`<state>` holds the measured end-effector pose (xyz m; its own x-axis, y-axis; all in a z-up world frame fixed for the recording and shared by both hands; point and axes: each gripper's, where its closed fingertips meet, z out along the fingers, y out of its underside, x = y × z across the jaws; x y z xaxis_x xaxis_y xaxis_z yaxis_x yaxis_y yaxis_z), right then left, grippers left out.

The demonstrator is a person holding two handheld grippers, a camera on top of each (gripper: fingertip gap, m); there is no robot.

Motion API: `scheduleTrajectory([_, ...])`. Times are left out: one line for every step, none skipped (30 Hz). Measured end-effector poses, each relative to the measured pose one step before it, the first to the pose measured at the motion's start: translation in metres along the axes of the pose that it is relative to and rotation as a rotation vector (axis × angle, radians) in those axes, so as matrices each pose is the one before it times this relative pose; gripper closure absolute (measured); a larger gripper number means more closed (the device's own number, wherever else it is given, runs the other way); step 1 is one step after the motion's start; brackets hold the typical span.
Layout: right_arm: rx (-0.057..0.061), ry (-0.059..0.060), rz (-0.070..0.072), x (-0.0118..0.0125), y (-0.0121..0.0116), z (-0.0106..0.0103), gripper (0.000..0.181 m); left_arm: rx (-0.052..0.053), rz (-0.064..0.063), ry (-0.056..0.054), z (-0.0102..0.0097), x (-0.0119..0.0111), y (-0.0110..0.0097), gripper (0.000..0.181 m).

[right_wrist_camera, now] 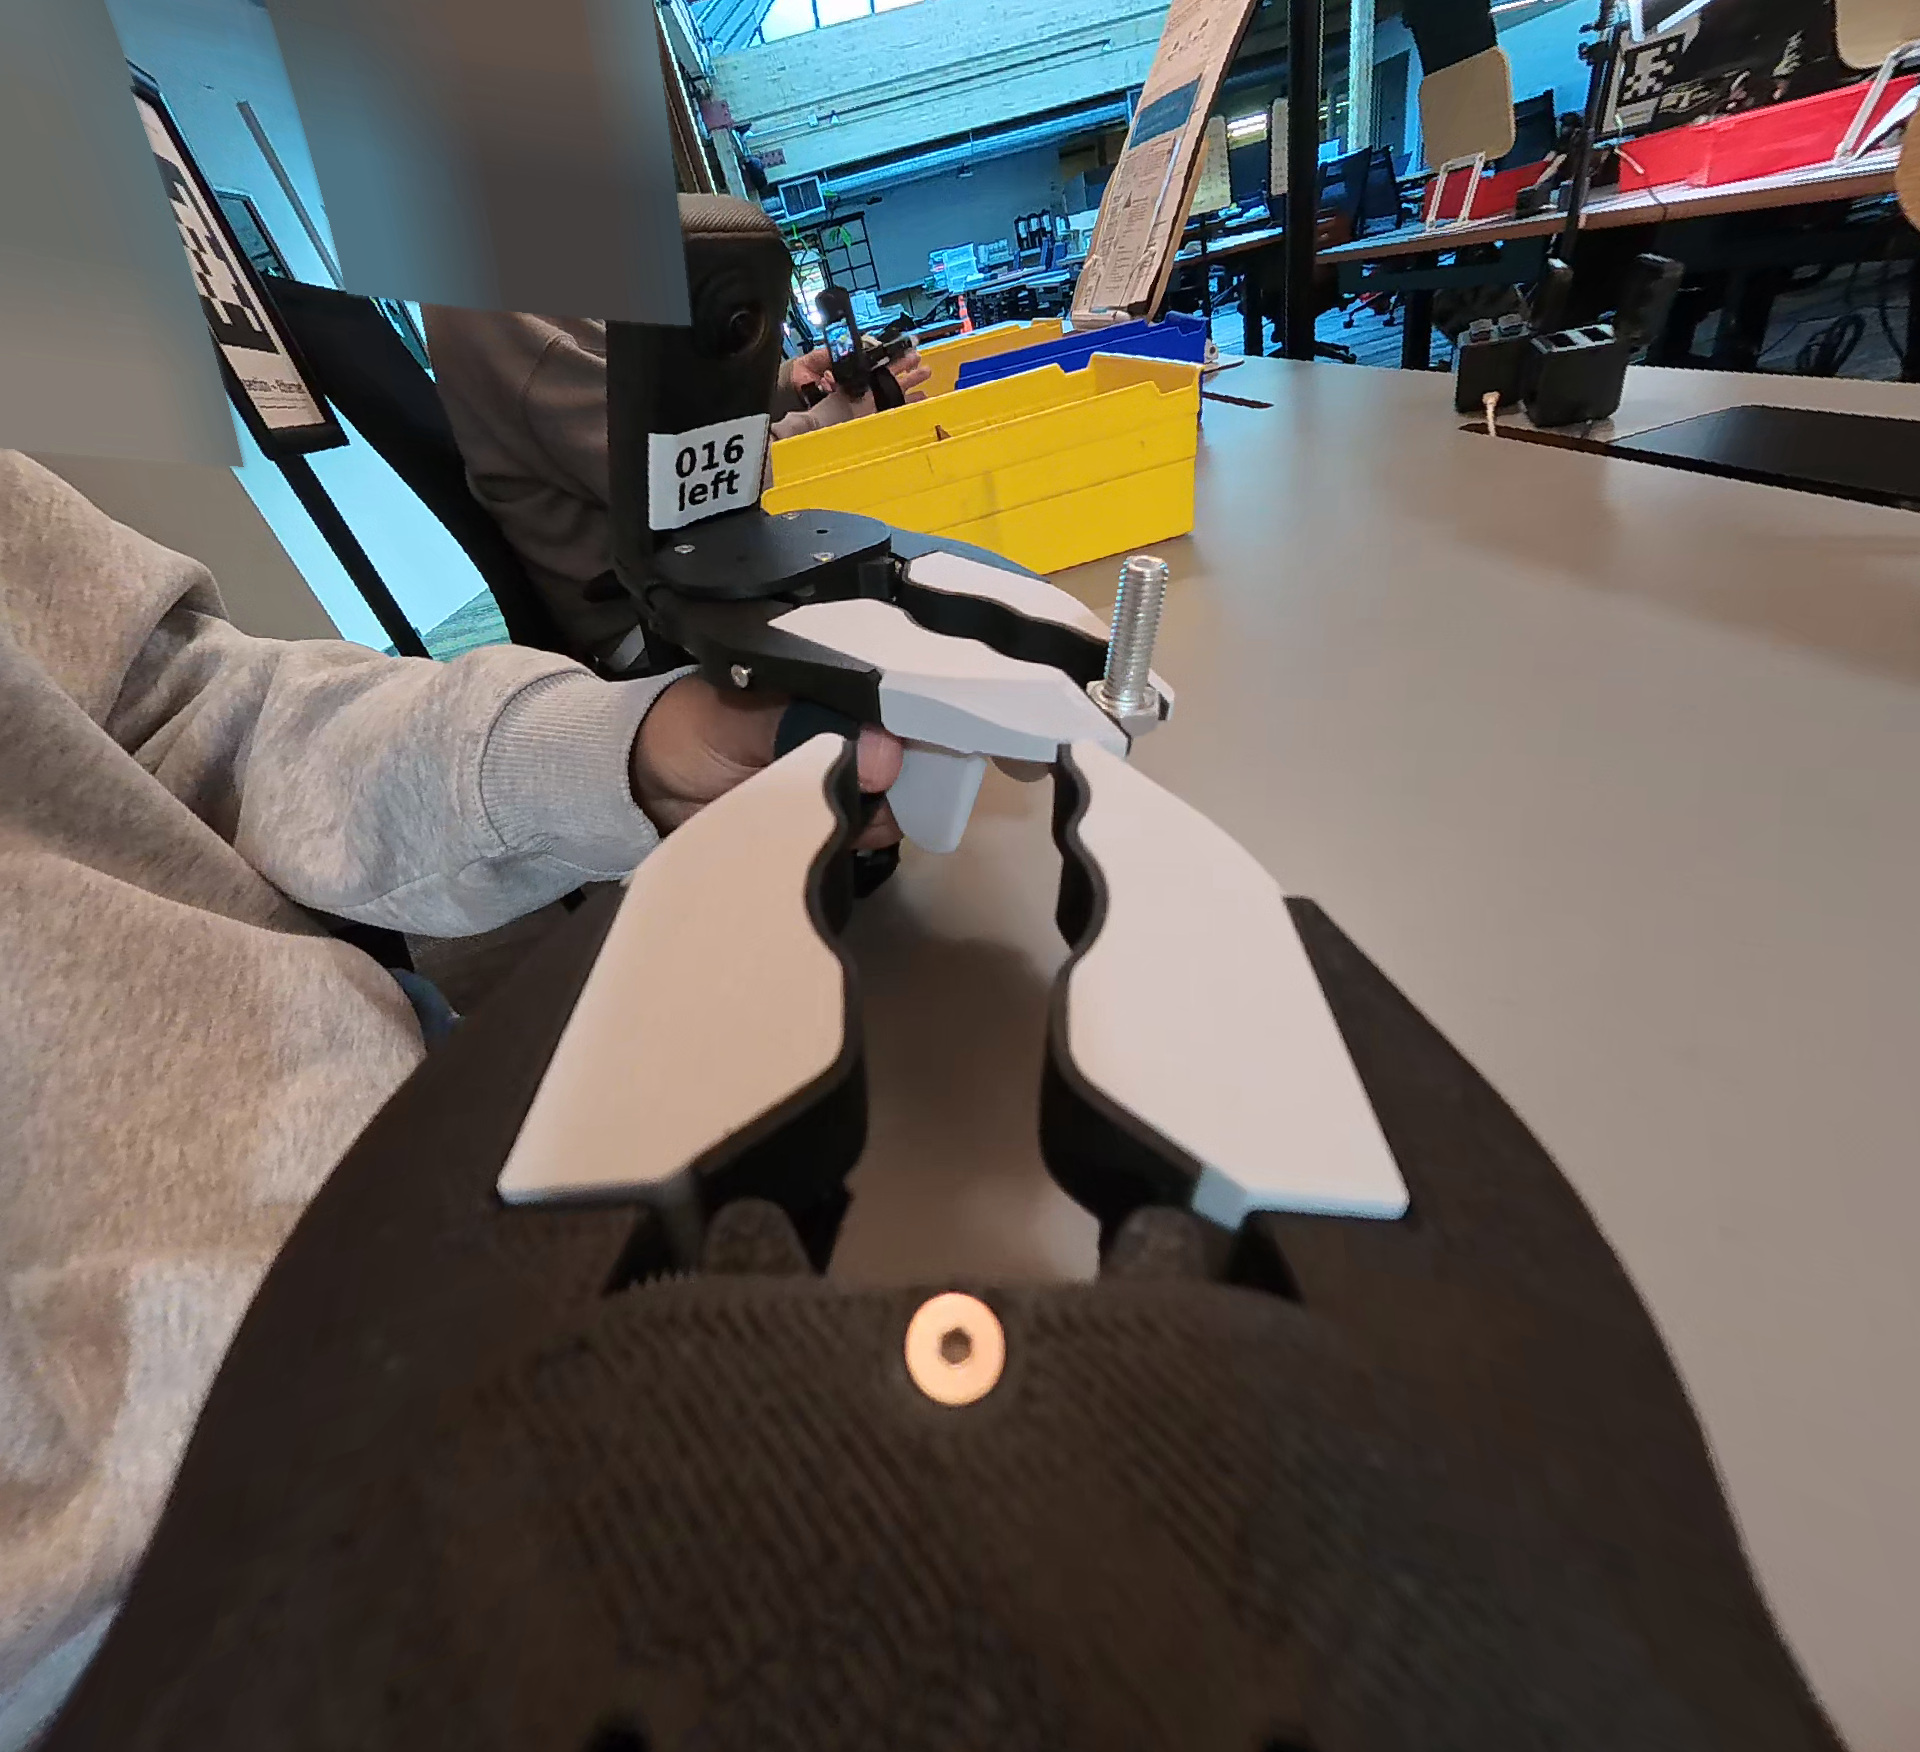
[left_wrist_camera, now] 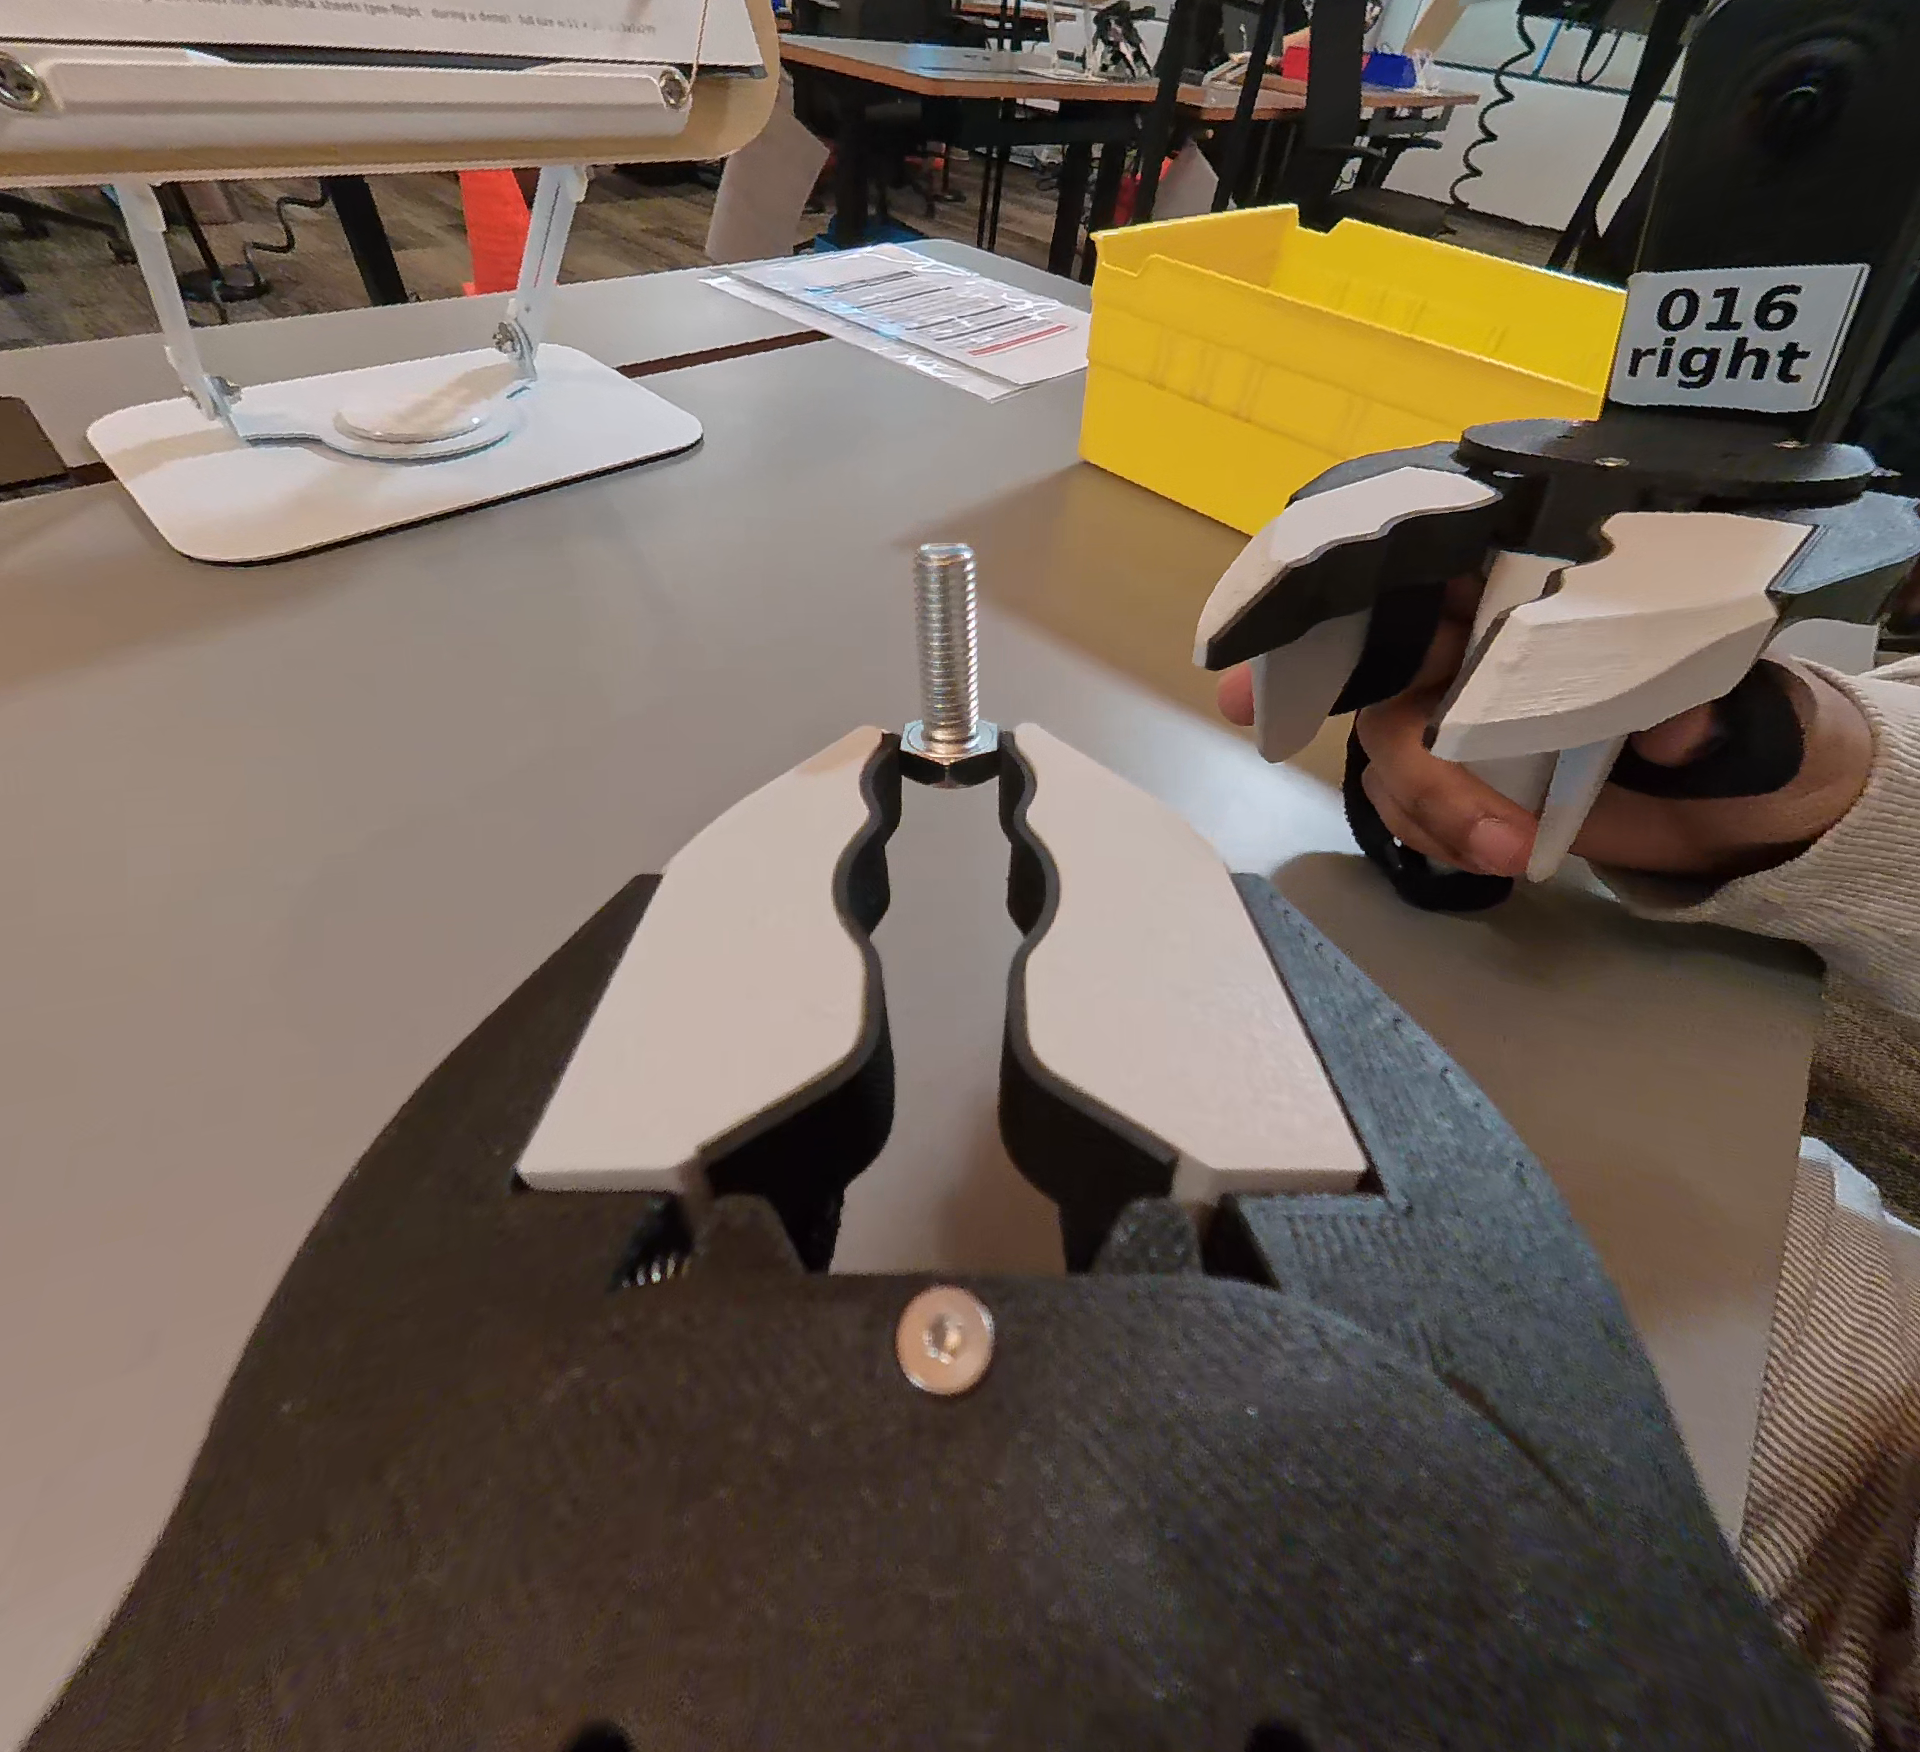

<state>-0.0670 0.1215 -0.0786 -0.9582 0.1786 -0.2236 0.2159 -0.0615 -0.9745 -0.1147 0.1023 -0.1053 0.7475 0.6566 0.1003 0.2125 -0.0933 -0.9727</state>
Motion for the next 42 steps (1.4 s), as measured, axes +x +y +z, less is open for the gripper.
scheduleTrajectory([0.0006, 0.0006, 0.0016, 0.00032, -0.00017, -0.00029, 0.145, -0.0017, -0.0007, -0.0024, 0.00003, -0.00057, 0.00037, 0.163])
scheduleTrajectory([0.0006, 0.0006, 0.0015, 0.00019, -0.00003, 0.00008, 0.145, -0.0007, -0.0015, 0.0000, 0.00001, -0.00026, 0.00014, 0.163])
scheduleTrajectory([0.0004, 0.0002, 0.0011, 0.00015, 0.00000, 0.00007, 0.145, 0.0009, -0.0017, -0.0010, -0.00008, -0.00029, -0.00001, 0.163])
scheduleTrajectory([0.0001, -0.0001, 0.0010, 0.00012, 0.00005, 0.00014, 0.145, 0.0013, -0.0011, -0.0015, 0.00000, -0.00032, -0.00017, 0.163])
scheduleTrajectory([0.0001, -0.0001, 0.0005, -0.00014, 0.00012, 0.00008, 0.145, 0.0003, -0.0004, -0.0001, -0.00005, -0.00005, -0.00003, 0.163])
scheduleTrajectory([0.0001, 0.0001, -0.0001, -0.00025, 0.00015, -0.00005, 0.145, 0.0000, -0.0003, 0.0002, -0.00001, -0.00009, -0.00002, 0.163])
scheduleTrajectory([-0.0003, -0.0001, 0.0000, -0.00039, 0.00034, 0.00009, 0.145, 0.0007, -0.0005, -0.0005, 0.00000, -0.00011, 0.00001, 0.163])
scheduleTrajectory([-0.0009, -0.0002, 0.0002, -0.00022, 0.00037, 0.00009, 0.145, 0.0012, -0.0008, -0.0001, -0.00001, -0.00001, -0.00024, 0.163])
scheduleTrajectory([-0.0007, -0.0003, 0.0000, -0.00020, 0.00004, 0.00023, 0.145, 0.0021, -0.0012, 0.0008, -0.00014, 0.00006, -0.00023, 0.163])
scheduleTrajectory([-0.0004, 0.0000, -0.0002, -0.00040, -0.00016, 0.00022, 0.146, 0.0027, -0.0016, -0.0005, -0.00022, -0.00026, -0.00050, 0.163])
scheduleTrajectory([-0.0003, 0.0002, 0.0002, -0.00016, -0.00002, 0.00026, 0.146, 0.0039, -0.0023, -0.0002, -0.00046, -0.00043, -0.00072, 0.163])
scheduleTrajectory([0.0005, 0.0003, 0.0004, 0.00010, 0.00002, 0.00015, 0.145, 0.0069, -0.0040, 0.0025, -0.00072, -0.00020, -0.00126, 0.163])
scheduleTrajectory([0.0013, 0.0010, 0.0015, 0.00004, -0.00027, -0.00010, 0.145, 0.0121, -0.0060, 0.0076, -0.00117, 0.00014, -0.00226, 0.163])
scheduleTrajectory([0.0007, 0.0023, 0.0051, 0.00015, -0.00036, -0.00030, 0.145, 0.0133, -0.0092, 0.0048, -0.00147, -0.00048, -0.00274, 0.163])
scheduleTrajectory([0.0001, 0.0036, 0.0081, 0.00047, -0.00027, -0.00007, 0.145, 0.0116, -0.0096, -0.0023, -0.00182, -0.00169, -0.00257, 0.163])
scheduleTrajectory([0.0015, 0.0087, 0.0045, 0.00044, -0.00123, 0.00011, 0.145, 0.0112, -0.0053, -0.0023, -0.00175, -0.00205, -0.00209, 0.163])
scheduleTrajectory([0.0064, 0.0156, -0.0074, 0.00129, -0.00340, 0.00088, 0.146, 0.0102, -0.0014, -0.0017, -0.00169, -0.00239, -0.00161, 0.163])
scheduleTrajectory([0.0137, 0.0176, -0.0178, 0.00192, -0.00665, 0.00146, 0.146, 0.0077, 0.0014, -0.0038, -0.00166, -0.00279, -0.00103, 0.163])
scheduleTrajectory([0.0173, 0.0129, -0.0205, 0.00005, -0.01029, 0.00168, 0.146, 0.0046, 0.0022, -0.0075, -0.00139, -0.00327, -0.00080, 0.163])
scheduleTrajectory([0.0144, 0.0065, -0.0240, -0.00076, -0.01237, 0.00319, 0.147, 0.0031, -0.0007, -0.0062, -0.00115, -0.00313, -0.00068, 0.163])
scheduleTrajectory([0.0063, 0.0035, -0.0321, -0.00082, -0.01291, 0.00435, 0.147, 0.0028, -0.0051, -0.0028, -0.00102, -0.00268, -0.00060, 0.163])
scheduleTrajectory([-0.0044, 0.0055, -0.0389, 0.00029, -0.01233, 0.00527, 0.147, 0.0019, -0.0085, -0.0033, -0.00086, -0.00275, -0.00045, 0.163])
scheduleTrajectory([-0.0141, 0.0063, -0.0425, 0.00163, -0.01147, 0.00642, 0.148, 0.0021, -0.0093, -0.0058, -0.00091, -0.00294, -0.00049, 0.163])
scheduleTrajectory([-0.0193, 0.0026, -0.0429, 0.00187, -0.01089, 0.00818, 0.147, 0.0054, -0.0073, -0.0062, -0.00106, -0.00285, -0.00086, 0.163])
scheduleTrajectory([-0.0161, -0.0058, -0.0399, 0.00137, -0.01167, 0.01011, 0.147, 0.0056, -0.0035, -0.0063, -0.00127, -0.00272, -0.00121, 0.163])
scheduleTrajectory([-0.0069, -0.0182, -0.0369, 0.00053, -0.01319, 0.01244, 0.148, 0.0029, 0.0009, -0.0080, -0.00123, -0.00292, -0.00085, 0.163])
scheduleTrajectory([-0.0022, -0.0318, -0.0327, -0.00127, -0.01305, 0.01428, 0.147, 0.0029, 0.0043, -0.0099, -0.00130, -0.00303, -0.00098, 0.163])
scheduleTrajectory([-0.0020, -0.0423, -0.0277, -0.00092, -0.01227, 0.01643, 0.147, 0.0039, 0.0058, -0.0103, -0.00143, -0.00299, -0.00115, 0.163])
scheduleTrajectory([-0.0014, -0.0465, -0.0219, -0.00147, -0.01087, 0.01723, 0.147, 0.0024, 0.0067, -0.0106, -0.00151, -0.00312, -0.00086, 0.163])
scheduleTrajectory([-0.0004, -0.0494, -0.0151, -0.00029, -0.00994, 0.01838, 0.146, 0.0013, 0.0071, -0.0114, -0.00156, -0.00344, -0.00064, 0.163])
scheduleTrajectory([-0.0016, -0.0542, -0.0079, -0.00102, -0.00771, 0.01869, 0.146, 0.0013, 0.0061, -0.0116, -0.00173, -0.00354, -0.00032, 0.163])
scheduleTrajectory([-0.0045, -0.0552, -0.0010, -0.00022, -0.00568, 0.01859, 0.146, 0.0003, 0.0037, -0.0116, -0.00195, -0.00364, 0.00011, 0.163])
scheduleTrajectory([-0.0074, -0.0517, 0.0045, 0.00142, -0.00413, 0.01821, 0.146, 0.0004, -0.0002, -0.0118, -0.00233, -0.00372, 0.00011, 0.163])
scheduleTrajectory([-0.0096, -0.0489, 0.0074, 0.00175, -0.00222, 0.01771, 0.146, 0.0027, -0.0049, -0.0105, -0.00290, -0.00351, -0.00014, 0.163])
scheduleTrajectory([-0.0125, -0.0467, 0.0117, 0.00297, -0.00096, 0.01726, 0.147, 0.0049, -0.0073, -0.0101, -0.00334, -0.00343, -0.00040, 0.163])
scheduleTrajectory([-0.0169, -0.0453, 0.0164, 0.00263, 0.00082, 0.01661, 0.147, 0.0052, -0.0074, -0.0109, -0.00360, -0.00344, -0.00053, 0.163])
scheduleTrajectory([-0.0213, -0.0421, 0.0171, 0.00315, 0.00150, 0.01560, 0.147, 0.0042, -0.0054, -0.0115, -0.00374, -0.00349, -0.00050, 0.163])
scheduleTrajectory([-0.0223, -0.0352, 0.0137, 0.00297, 0.00206, 0.01450, 0.148, 0.0036, -0.0037, -0.0122, -0.00384, -0.00357, -0.00031, 0.163])
scheduleTrajectory([-0.0213, -0.0308, 0.0101, 0.00364, 0.00212, 0.01384, 0.148, 0.0035, -0.0030, -0.0125, -0.00384, -0.00356, -0.00030, 0.163])
scheduleTrajectory([-0.0234, -0.0295, 0.0090, 0.00273, 0.00322, 0.01298, 0.148, 0.0022, -0.0025, -0.0127, -0.00391, -0.00354, -0.00003, 0.163])
scheduleTrajectory([-0.0280, -0.0259, 0.0057, 0.00268, 0.00366, 0.01303, 0.148, 0.0015, -0.0023, -0.0125, -0.00396, -0.00345, 0.00008, 0.163])
scheduleTrajectory([-0.0310, -0.0191, -0.0006, 0.00311, 0.00387, 0.01269, 0.148, 0.0015, -0.0022, -0.0124, -0.00408, -0.00341, 0.00019, 0.163])
